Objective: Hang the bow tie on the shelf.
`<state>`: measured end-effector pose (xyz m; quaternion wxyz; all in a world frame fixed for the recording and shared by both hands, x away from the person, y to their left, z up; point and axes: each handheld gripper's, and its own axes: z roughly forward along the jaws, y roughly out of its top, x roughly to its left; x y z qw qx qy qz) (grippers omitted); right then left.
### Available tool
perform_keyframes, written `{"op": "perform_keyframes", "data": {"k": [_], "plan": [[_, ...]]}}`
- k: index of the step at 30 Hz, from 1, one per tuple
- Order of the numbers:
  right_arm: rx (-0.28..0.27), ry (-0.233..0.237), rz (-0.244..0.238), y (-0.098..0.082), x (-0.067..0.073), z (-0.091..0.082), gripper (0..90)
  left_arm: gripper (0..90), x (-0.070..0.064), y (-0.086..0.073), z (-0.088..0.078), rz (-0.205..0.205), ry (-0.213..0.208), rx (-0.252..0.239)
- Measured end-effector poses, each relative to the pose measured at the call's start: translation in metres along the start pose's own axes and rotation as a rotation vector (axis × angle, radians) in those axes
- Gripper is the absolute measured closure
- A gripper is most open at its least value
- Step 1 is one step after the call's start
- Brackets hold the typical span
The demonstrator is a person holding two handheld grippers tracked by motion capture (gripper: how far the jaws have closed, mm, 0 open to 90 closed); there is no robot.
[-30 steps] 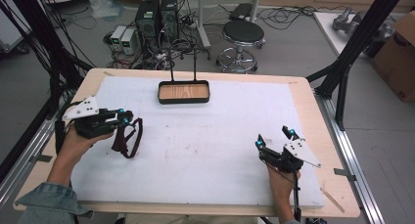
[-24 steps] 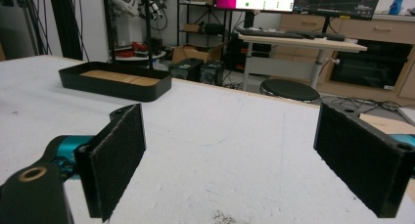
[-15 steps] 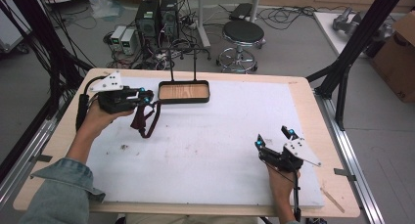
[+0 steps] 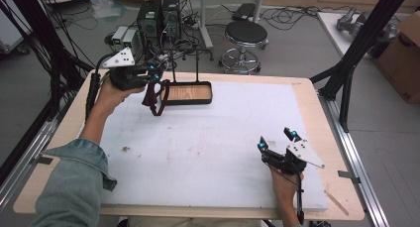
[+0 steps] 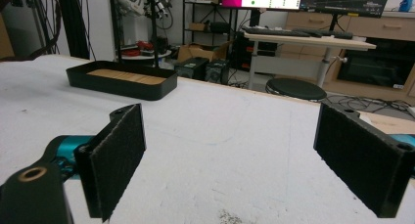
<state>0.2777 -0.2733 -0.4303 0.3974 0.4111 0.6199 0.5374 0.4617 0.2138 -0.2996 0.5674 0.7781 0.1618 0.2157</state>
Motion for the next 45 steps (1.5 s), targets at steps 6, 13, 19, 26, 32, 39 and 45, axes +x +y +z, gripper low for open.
{"op": "perform_keyframes", "data": {"k": [6,13,19,26,32,39,45], "plan": [[0.003,0.0,0.014,0.0,-0.002,0.0,11.0,80.1,0.021,0.007,0.009,0.013,0.033,0.008],[0.011,-0.003,0.02,-0.001,-0.002,0.0,11.0,80.1,0.037,0.009,0.018,0.007,0.048,-0.001],[0.012,-0.001,0.02,-0.001,-0.002,0.0,11.0,80.1,0.047,0.01,0.025,0.016,0.059,0.008],[0.013,0.004,0.02,-0.001,-0.002,0.0,11.0,80.1,0.057,0.011,0.026,0.022,0.116,-0.012],[0.015,0.009,0.025,-0.001,-0.002,0.0,11.0,80.0,0.065,0.014,0.028,0.009,0.142,-0.037],[0.016,0.015,0.027,-0.001,-0.002,0.0,11.0,79.9,0.069,0.014,0.035,0.029,0.18,0.002],[0.013,0.023,0.026,-0.001,-0.002,0.001,11.0,79.8,0.077,0.011,0.032,0.017,0.213,0.002]]}}
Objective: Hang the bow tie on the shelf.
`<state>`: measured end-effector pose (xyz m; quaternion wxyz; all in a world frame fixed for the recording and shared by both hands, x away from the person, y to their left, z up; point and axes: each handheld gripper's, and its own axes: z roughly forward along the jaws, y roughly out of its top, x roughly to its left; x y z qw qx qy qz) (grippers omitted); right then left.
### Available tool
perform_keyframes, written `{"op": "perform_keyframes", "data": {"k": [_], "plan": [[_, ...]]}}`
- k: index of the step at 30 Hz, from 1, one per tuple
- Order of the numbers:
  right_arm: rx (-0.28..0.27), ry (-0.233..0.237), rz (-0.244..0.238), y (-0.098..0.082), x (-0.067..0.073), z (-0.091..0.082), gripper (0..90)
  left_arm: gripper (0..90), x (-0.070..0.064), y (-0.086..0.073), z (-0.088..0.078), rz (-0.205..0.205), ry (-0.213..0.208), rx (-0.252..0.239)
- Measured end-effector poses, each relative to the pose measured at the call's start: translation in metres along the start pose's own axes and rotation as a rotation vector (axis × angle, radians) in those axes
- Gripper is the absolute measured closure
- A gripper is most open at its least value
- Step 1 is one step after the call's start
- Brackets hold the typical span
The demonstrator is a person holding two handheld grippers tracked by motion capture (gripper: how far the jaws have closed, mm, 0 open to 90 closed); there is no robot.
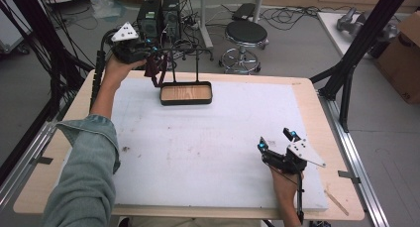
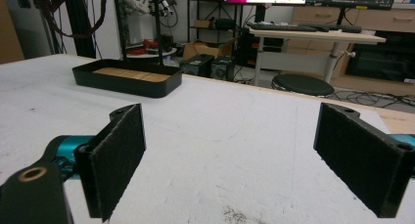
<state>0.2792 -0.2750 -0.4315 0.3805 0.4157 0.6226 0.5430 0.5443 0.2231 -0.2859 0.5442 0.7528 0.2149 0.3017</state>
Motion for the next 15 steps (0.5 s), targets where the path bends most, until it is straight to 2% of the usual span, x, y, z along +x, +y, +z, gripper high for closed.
{"op": "perform_keyframes", "data": {"k": [8,15], "plan": [[0.001,0.0,-0.005,-0.0001,-0.0002,0.0,11.0,78.9,0.0033,-0.0049,0.0004,0.005,0.012,0.012],[0.001,0.001,-0.005,0.0,-0.0002,0.0001,11.0,78.1,0.0009,-0.008,0.0041,0.03,0.023,0.009]]}}
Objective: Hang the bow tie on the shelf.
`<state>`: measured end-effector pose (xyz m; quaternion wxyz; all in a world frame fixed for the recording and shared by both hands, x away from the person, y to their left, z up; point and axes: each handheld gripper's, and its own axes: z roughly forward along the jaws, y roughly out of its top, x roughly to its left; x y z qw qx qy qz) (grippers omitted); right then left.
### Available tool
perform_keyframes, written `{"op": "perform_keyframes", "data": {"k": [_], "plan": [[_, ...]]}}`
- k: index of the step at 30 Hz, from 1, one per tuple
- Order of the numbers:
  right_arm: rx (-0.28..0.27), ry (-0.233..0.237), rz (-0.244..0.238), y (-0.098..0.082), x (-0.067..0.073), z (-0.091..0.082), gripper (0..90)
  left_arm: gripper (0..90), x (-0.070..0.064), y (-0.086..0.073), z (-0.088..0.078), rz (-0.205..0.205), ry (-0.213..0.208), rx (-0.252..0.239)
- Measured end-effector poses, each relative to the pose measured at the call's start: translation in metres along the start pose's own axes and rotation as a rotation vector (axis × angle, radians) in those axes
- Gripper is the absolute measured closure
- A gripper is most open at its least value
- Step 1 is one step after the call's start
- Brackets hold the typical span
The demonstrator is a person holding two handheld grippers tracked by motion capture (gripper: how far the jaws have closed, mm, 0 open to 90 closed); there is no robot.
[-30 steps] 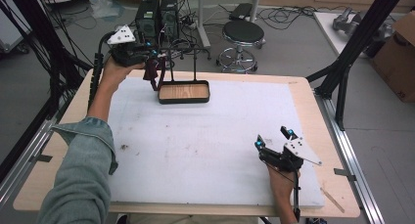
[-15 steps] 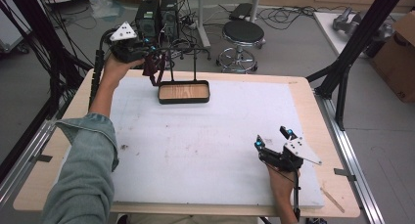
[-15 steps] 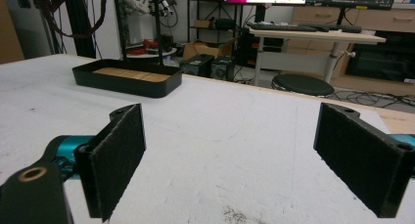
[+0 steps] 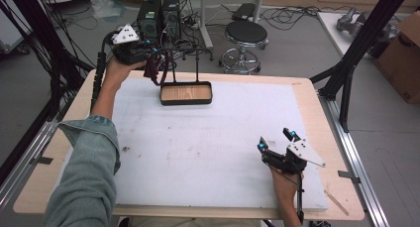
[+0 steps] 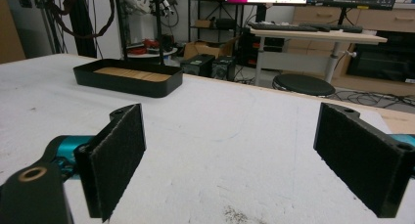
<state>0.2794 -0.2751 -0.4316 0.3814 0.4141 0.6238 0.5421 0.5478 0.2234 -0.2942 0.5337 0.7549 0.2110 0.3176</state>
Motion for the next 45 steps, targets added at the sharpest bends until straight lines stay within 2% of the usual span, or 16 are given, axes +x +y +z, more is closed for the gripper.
{"op": "perform_keyframes", "data": {"k": [13,21,34,45], "plan": [[0.0,0.001,-0.003,0.0,-0.0001,0.0,11.0,74.8,0.0011,-0.0053,-0.0018,-0.009,-0.005,-0.009],[0.0,0.0,-0.003,0.0,-0.0001,-0.0001,11.0,72.3,0.0,-0.006,-0.0015,0.002,-0.002,-0.003],[0.004,0.004,0.003,0.0,0.0004,0.0,11.0,65.5,-0.0005,-0.0096,-0.0038,-0.01,-0.013,-0.026],[0.002,0.003,-0.003,0.0002,0.0005,-0.0001,11.1,64.1,-0.0022,-0.0067,-0.0057,-0.002,-0.026,-0.033]]}}
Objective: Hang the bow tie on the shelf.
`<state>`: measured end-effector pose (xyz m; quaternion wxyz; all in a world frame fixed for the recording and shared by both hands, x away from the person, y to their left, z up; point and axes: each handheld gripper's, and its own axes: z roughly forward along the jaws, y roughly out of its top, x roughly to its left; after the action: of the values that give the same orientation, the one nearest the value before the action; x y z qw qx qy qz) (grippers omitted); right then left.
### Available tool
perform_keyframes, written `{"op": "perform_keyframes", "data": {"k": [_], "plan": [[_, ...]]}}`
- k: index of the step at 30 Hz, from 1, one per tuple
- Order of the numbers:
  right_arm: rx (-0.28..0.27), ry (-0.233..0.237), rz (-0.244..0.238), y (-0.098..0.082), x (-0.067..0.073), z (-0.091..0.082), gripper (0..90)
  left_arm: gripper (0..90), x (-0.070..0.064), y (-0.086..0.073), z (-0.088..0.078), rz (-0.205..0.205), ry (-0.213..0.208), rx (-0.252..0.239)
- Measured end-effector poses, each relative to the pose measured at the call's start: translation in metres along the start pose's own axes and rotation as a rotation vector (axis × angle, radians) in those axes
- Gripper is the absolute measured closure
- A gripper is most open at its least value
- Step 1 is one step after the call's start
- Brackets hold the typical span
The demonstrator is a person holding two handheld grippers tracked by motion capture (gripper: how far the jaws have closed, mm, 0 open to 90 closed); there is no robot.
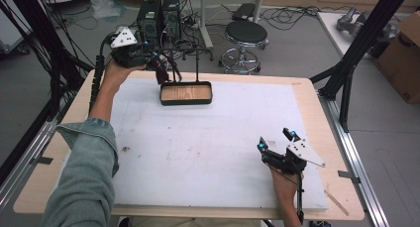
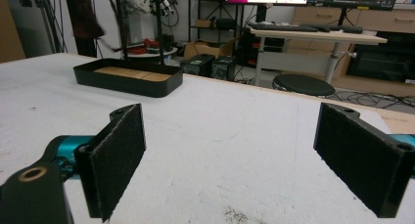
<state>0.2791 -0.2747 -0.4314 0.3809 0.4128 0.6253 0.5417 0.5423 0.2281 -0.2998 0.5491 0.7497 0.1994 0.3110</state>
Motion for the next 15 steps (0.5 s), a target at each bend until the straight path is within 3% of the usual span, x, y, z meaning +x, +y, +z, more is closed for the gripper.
{"op": "perform_keyframes", "data": {"k": [8,15], "plan": [[0.001,0.001,0.004,0.0,0.001,0.0,11.0,60.5,-0.006,0.007,-0.011,0.012,0.01,-0.013],[0.0,0.001,-0.001,0.0,0.001,0.0,11.0,54.1,-0.017,0.011,-0.039,-0.012,0.025,-0.06]]}}
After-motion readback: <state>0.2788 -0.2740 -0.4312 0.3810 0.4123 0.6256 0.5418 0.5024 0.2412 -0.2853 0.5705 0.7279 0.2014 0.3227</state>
